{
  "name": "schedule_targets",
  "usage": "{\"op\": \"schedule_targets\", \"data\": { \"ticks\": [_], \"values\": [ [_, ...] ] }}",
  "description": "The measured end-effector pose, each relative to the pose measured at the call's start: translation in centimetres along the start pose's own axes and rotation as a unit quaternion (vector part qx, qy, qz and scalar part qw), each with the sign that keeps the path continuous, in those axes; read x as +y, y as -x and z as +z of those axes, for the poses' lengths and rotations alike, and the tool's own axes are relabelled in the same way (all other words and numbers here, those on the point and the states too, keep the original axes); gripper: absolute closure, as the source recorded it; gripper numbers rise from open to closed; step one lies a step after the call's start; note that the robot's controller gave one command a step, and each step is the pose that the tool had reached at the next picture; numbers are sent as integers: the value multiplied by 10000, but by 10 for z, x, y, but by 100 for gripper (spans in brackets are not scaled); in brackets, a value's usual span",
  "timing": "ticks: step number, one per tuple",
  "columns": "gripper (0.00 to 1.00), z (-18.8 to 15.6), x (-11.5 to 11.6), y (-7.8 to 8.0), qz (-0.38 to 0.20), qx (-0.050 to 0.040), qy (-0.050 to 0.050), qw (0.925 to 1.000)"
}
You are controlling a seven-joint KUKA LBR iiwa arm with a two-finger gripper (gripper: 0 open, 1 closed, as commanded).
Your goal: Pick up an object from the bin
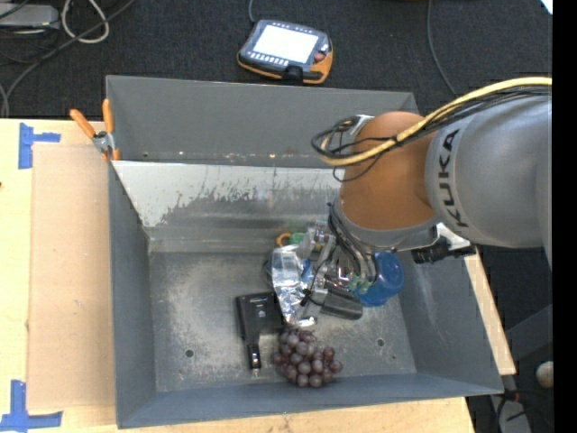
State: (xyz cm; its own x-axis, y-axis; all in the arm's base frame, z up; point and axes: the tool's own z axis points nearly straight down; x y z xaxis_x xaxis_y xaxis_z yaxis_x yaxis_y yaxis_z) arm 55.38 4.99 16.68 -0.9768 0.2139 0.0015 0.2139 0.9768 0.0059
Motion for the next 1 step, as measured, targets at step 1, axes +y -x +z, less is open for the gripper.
{"op": "schedule_targets", "data": {
  "ticks": [1],
  "values": [
    [0,8,-89,-13,-1977,23,-19,9803]
  ]
}}
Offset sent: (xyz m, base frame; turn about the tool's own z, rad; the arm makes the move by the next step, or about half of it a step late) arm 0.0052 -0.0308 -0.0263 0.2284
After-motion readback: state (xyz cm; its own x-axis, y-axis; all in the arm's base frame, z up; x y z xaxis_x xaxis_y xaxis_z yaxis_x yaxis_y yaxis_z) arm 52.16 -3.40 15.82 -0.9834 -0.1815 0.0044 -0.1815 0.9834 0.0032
